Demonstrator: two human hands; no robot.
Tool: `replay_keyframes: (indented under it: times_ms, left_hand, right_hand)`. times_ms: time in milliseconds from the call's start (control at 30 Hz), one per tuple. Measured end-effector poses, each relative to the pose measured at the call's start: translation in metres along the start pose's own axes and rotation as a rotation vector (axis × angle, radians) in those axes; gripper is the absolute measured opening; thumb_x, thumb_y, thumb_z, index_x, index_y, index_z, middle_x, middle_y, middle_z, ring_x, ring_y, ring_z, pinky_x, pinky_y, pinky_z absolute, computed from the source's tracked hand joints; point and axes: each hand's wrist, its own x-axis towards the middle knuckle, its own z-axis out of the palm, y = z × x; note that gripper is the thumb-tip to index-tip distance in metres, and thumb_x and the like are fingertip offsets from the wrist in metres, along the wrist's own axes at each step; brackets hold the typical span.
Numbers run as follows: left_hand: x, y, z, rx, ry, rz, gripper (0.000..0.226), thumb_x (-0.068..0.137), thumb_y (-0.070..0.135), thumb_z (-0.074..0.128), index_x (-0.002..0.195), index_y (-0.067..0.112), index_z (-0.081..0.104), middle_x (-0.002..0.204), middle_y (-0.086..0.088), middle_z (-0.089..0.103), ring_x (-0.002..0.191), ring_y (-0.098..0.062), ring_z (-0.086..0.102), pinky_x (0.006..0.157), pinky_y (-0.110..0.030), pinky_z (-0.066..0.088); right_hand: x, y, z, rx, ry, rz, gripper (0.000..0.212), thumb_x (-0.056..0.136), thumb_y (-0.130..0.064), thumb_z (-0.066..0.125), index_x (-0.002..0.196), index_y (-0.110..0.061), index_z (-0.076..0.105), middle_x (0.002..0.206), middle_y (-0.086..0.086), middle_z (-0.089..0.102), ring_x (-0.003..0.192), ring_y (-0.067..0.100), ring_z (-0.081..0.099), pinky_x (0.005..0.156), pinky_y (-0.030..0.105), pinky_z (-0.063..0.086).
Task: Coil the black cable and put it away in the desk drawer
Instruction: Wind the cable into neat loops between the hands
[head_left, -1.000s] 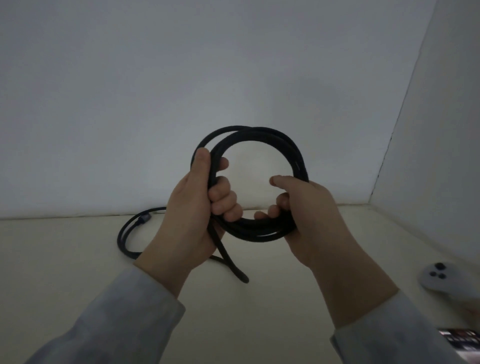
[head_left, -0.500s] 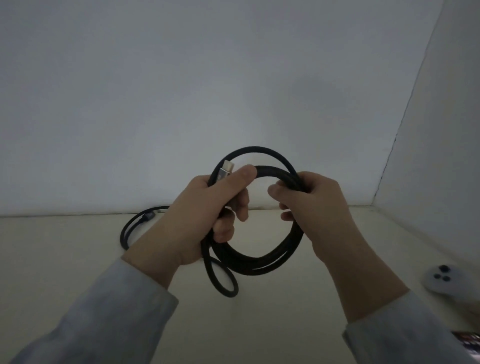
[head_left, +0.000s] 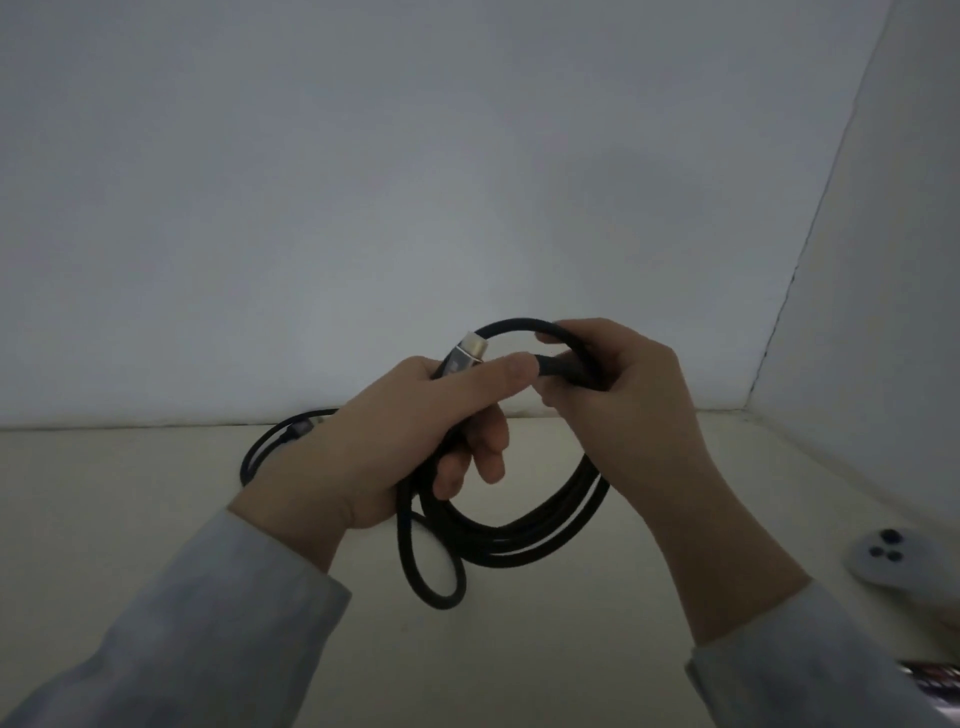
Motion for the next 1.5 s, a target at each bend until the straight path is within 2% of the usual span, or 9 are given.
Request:
replay_keyframes:
  times_ms: [133, 233, 433, 533, 800, 1000, 1167, 1333, 1500]
  left_hand:
    - [0.000, 0.004, 0.005, 0.021, 0.112, 0.106, 0.042, 0.063, 0.061, 0.069, 0.075, 0.021, 0.075, 0.062, -0.001, 0.066, 0.034, -0.010, 0.043, 0.037, -0.020, 0.037]
    - [0.002, 0.003, 0.006, 0.157, 0.254, 0.235, 0.032, 0.076, 0.052, 0.073, 0.093, 0.024, 0.072, 0.061, 0.003, 0.065, 0.038, -0.011, 0.053, 0.041, -0.019, 0.042]
    - [0.004, -0.003, 0.004, 0.461, 0.289, 0.285, 0.022, 0.080, 0.030, 0.079, 0.099, 0.032, 0.066, 0.063, 0.007, 0.070, 0.049, -0.008, 0.068, 0.049, -0.016, 0.049]
    - [0.010, -0.012, 0.002, 0.678, 0.410, 0.318, 0.008, 0.086, 0.037, 0.067, 0.093, 0.036, 0.064, 0.066, 0.008, 0.068, 0.058, -0.004, 0.067, 0.054, -0.014, 0.048]
    - [0.010, -0.018, -0.001, 1.187, 0.588, 0.527, 0.046, 0.088, 0.041, 0.055, 0.129, 0.021, 0.062, 0.104, 0.002, 0.071, 0.086, -0.024, 0.068, 0.074, -0.035, 0.048]
    - [0.012, -0.018, 0.001, 0.800, 0.412, 0.359, 0.027, 0.092, 0.020, 0.058, 0.115, 0.031, 0.065, 0.074, 0.008, 0.066, 0.058, -0.004, 0.065, 0.049, -0.016, 0.048]
    - [0.015, -0.020, 0.005, 0.772, 0.410, 0.381, 0.048, 0.089, 0.016, 0.064, 0.136, 0.020, 0.055, 0.065, 0.014, 0.055, 0.063, 0.013, 0.059, 0.055, -0.003, 0.041]
    - [0.015, -0.018, -0.001, 0.737, 0.442, 0.339, 0.078, 0.085, 0.020, 0.070, 0.155, 0.020, 0.034, 0.074, 0.017, 0.058, 0.065, 0.008, 0.060, 0.064, 0.005, 0.037]
    - [0.016, -0.018, -0.001, 0.721, 0.465, 0.349, 0.061, 0.079, 0.028, 0.074, 0.138, 0.032, 0.055, 0.071, 0.014, 0.065, 0.078, 0.014, 0.060, 0.064, 0.003, 0.037]
  right_hand:
    - [-0.001, -0.001, -0.002, -0.011, 0.035, -0.037, 0.026, 0.084, -0.008, 0.073, 0.093, -0.032, 0.076, 0.071, -0.004, 0.074, 0.060, 0.016, 0.070, 0.063, 0.039, 0.060]
    - [-0.001, -0.002, -0.005, 0.023, 0.027, -0.009, 0.029, 0.088, -0.006, 0.070, 0.085, -0.034, 0.077, 0.066, -0.001, 0.074, 0.045, 0.012, 0.063, 0.050, 0.025, 0.052]
    - [-0.001, -0.001, -0.002, -0.059, 0.036, -0.060, 0.027, 0.087, -0.014, 0.072, 0.085, -0.040, 0.078, 0.060, -0.012, 0.069, 0.051, 0.007, 0.060, 0.051, 0.020, 0.046]
    - [0.000, 0.000, -0.001, -0.085, 0.019, -0.063, 0.026, 0.089, -0.017, 0.072, 0.083, -0.042, 0.076, 0.062, -0.016, 0.069, 0.049, 0.002, 0.055, 0.049, 0.012, 0.040]
    - [0.001, 0.000, 0.001, -0.233, -0.039, -0.047, 0.025, 0.090, -0.018, 0.065, 0.074, -0.035, 0.072, 0.055, -0.011, 0.062, 0.046, 0.006, 0.051, 0.045, 0.015, 0.040]
    - [-0.001, 0.002, 0.007, -0.426, -0.065, -0.209, 0.028, 0.088, -0.014, 0.062, 0.105, -0.033, 0.074, 0.071, -0.014, 0.068, 0.061, 0.008, 0.061, 0.061, 0.028, 0.052]
    - [-0.006, 0.002, 0.012, -0.391, -0.154, -0.510, 0.058, 0.086, -0.008, 0.058, 0.140, -0.030, 0.058, 0.103, -0.008, 0.065, 0.083, 0.012, 0.064, 0.074, 0.038, 0.058]
    - [-0.004, 0.006, 0.012, -0.342, -0.142, -0.653, 0.048, 0.090, 0.003, 0.063, 0.130, -0.022, 0.069, 0.113, -0.002, 0.068, 0.093, 0.012, 0.066, 0.077, 0.032, 0.056]
    - [0.000, 0.010, 0.010, -0.321, -0.075, -0.647, 0.039, 0.086, 0.003, 0.070, 0.119, -0.017, 0.075, 0.105, -0.001, 0.073, 0.091, 0.005, 0.065, 0.082, 0.014, 0.051]
